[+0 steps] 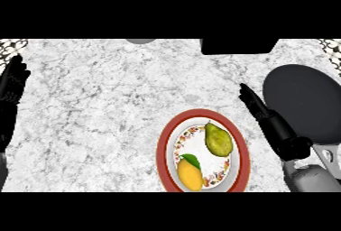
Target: Pick the pear from the plate and place it in the pan
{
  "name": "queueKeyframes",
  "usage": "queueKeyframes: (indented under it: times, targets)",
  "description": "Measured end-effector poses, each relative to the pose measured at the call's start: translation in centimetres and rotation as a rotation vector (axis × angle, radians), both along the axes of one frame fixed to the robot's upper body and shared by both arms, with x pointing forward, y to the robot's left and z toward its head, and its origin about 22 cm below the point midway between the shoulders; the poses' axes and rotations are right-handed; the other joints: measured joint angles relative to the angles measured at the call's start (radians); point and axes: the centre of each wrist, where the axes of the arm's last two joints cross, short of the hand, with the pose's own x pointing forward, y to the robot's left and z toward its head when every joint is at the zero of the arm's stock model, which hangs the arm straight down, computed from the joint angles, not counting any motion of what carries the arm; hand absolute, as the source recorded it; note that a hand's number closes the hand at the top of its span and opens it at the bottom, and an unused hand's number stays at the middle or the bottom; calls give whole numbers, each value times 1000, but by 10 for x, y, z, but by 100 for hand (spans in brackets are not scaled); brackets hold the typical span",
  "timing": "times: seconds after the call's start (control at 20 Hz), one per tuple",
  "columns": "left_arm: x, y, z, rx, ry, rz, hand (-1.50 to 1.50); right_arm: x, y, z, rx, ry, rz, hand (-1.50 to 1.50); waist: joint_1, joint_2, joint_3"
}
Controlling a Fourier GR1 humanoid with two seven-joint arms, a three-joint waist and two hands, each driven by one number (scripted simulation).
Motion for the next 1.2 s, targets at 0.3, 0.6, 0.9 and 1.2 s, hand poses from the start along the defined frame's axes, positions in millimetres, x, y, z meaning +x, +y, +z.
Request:
queueKeyframes:
  times: [0.3, 0.6, 0.9, 1.2]
  targets:
    - [-1, -43, -21, -147, 20, -132, 0, 13, 34, 8, 471, -59, 273, 150, 30, 23, -9]
    - [-11, -90, -53, -323, 98, -266, 0, 23, -23, -31, 666, 2, 324, -150, 36, 34, -15]
    - [-17, -117, -79, -370, 129, -311, 0, 39, -87, -46, 624, -5, 347, -150, 46, 28, -17]
    - [-12, -128, -82, -381, 130, -329, 0, 66, -104, -20, 439, -8, 389, -150, 54, 23, -18]
